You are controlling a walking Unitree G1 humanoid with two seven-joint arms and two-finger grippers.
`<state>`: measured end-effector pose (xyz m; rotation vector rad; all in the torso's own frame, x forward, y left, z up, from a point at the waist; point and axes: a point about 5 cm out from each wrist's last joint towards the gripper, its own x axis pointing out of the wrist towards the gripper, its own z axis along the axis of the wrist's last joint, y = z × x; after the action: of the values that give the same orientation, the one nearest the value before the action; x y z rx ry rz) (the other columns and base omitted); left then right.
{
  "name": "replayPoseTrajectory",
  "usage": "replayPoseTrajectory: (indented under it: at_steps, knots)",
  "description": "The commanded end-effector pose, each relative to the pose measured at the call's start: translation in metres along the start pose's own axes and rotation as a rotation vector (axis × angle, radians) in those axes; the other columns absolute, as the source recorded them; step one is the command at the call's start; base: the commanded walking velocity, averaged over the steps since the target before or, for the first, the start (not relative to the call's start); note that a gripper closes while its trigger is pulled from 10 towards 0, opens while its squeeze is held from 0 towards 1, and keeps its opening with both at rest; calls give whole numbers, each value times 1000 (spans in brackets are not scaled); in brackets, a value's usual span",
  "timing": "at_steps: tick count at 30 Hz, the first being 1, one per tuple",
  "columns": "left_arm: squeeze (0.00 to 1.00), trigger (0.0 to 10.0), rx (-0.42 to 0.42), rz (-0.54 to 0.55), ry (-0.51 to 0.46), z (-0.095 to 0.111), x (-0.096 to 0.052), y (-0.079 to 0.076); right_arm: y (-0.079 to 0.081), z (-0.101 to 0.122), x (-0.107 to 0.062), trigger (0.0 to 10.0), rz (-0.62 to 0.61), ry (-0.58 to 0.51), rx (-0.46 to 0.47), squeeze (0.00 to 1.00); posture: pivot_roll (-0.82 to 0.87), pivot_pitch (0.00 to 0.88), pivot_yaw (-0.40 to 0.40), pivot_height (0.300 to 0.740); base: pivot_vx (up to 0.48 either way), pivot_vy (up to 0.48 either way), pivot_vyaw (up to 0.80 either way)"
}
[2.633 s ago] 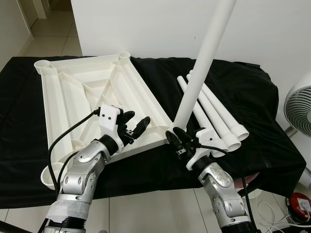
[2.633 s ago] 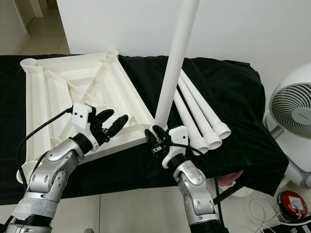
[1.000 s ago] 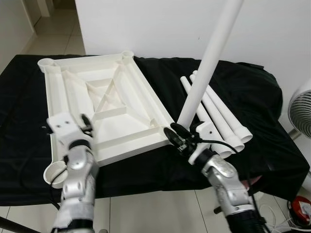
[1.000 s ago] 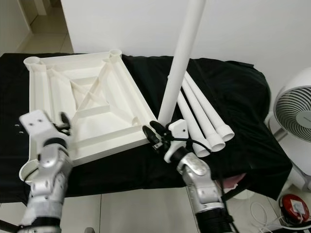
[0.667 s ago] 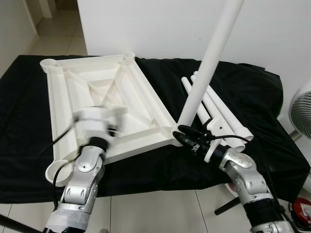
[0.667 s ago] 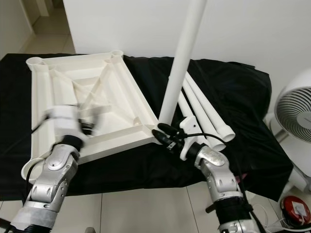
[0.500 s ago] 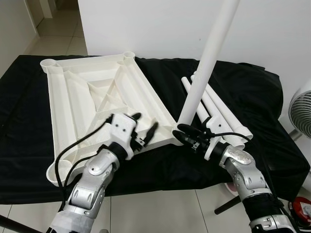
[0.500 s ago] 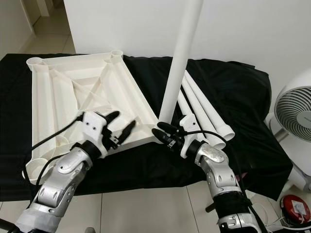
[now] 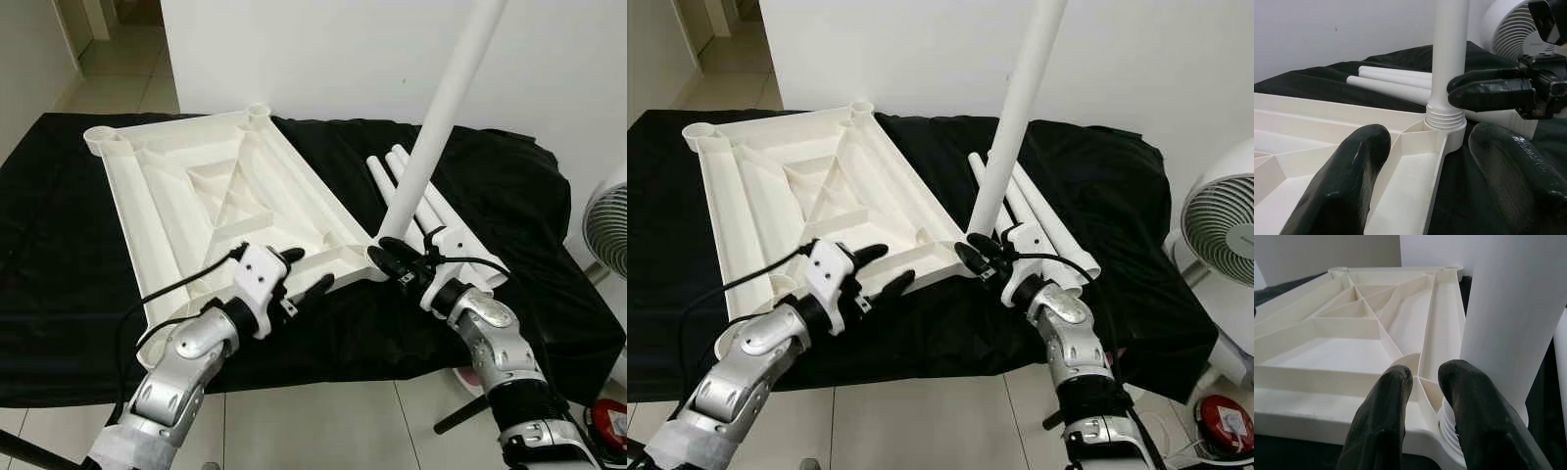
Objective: Building children table
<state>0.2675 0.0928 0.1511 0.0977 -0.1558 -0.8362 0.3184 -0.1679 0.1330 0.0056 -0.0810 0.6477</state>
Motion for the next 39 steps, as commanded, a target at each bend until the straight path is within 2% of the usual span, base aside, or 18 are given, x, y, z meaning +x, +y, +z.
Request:
replayPoseTrajectory:
  at_steps: [1,2,4,5,8,14,20,26,29,33,34,35,36,37,38,39]
  knots:
    - [0,10000,-11,-34,41,-7,-1,-1,2,6,0,10000,-1,-50,11,0,-56,0,-36,740,0,0,0]
    - [0,10000,-11,-34,41,-7,-1,-1,2,6,0,10000,-1,-50,11,0,-56,0,-36,740,0,0,0]
    - [0,10000,2,-49,65,-9,-2,-1,13,8,1,10000,40,-86,58,0,-56,0,-36,740,0,0,0]
    - [0,10000,29,-63,115,-15,-3,-2,28,12,1,10000,88,-124,101,0,-59,0,-32,740,0,0,0]
    - [0,10000,30,-88,152,-20,-5,-3,36,14,0,10000,94,-146,114,0,-66,0,-28,740,0,0,0]
    - [0,10000,66,-121,253,-34,-10,-5,43,14,-2,10000,58,-176,143,0,-72,0,-15,740,0,0,0]
    - [0,10000,70,-116,300,-39,-10,-3,48,17,-3,10000,48,-194,153,0,-77,0,-9,740,0,0,0]
    - [0,10000,104,-84,348,-46,-7,0,49,18,-5,10000,28,-195,163,0,-86,0,2,740,0,0,0]
    - [0,10000,95,41,430,-56,0,12,50,18,-6,10000,12,-191,164,0,-87,0,2,740,0,0,0]
    - [0,9922,78,96,442,-57,4,17,51,18,-4,10000,6,-191,166,0,-84,0,1,740,0,0,0]
    - [0,6902,72,112,444,-57,5,19,52,18,-3,10000,6,-190,166,0,-81,0,-1,740,0,0,0]
    - [0,2000,69,123,445,-57,6,20,52,18,-3,10000,7,-190,166,0,-79,0,-2,740,0,0,0]
    - [0,941,69,157,454,-57,7,23,53,19,-2,10000,7,-189,167,0,-79,0,-3,740,0,0,0]
    - [0,941,69,157,454,-57,7,23,53,19,-2,10000,7,-189,167,0,-79,0,-3,740,0,0,0]
    - [0,0,54,207,466,-58,8,28,53,19,-1,10000,7,-189,166,0,-78,0,-3,740,0,0,0]
    - [0,0,54,207,466,-58,8,28,53,19,-1,10000,7,-189,166,0,-78,0,-3,740,0,0,0]
